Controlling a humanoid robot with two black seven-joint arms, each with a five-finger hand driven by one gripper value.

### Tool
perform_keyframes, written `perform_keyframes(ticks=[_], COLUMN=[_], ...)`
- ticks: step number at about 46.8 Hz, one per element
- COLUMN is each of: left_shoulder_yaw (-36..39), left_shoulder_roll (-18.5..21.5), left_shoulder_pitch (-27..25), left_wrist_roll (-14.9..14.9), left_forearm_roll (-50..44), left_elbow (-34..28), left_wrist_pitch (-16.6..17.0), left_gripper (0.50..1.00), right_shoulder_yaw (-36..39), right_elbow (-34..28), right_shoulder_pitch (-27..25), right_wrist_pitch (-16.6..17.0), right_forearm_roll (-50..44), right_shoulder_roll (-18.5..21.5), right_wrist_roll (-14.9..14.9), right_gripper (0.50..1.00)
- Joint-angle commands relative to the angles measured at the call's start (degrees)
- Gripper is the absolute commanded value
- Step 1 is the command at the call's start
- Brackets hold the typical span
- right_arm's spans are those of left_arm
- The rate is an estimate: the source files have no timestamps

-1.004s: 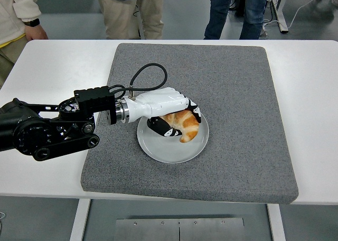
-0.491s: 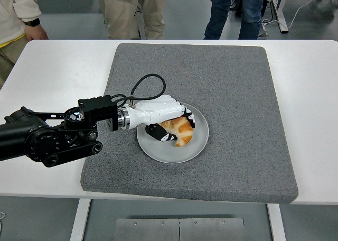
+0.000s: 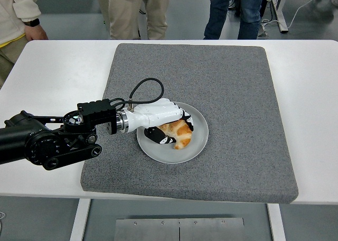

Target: Place the bread on the plate

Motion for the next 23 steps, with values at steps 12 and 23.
perform_keyframes(ticks=[12, 23], left_shoulder_yaw=[-1.4, -1.67], left_shoulder_roll=[1.06, 3.16], left_shoulder_pitch=[-0.03, -0.65], left_wrist_roll=[0.01, 0.27], left_forearm_roll=[-0.63, -2.21], left_elbow=[-1.05, -3.78], left_wrist_pitch=[-0.06, -0.23], left_gripper=[0.767, 0.866], right_shoulder_yaw=[0.0, 0.0], right_elbow=[0.0, 0.0], right_shoulder_pitch=[0.0, 0.0], right_wrist_pitch=[0.0, 0.09], right_forearm_roll=[0.0, 0.0], right_shoulder_roll=[0.0, 0.0], right_wrist_roll=[0.0, 0.0], right_gripper=[1.0, 1.0])
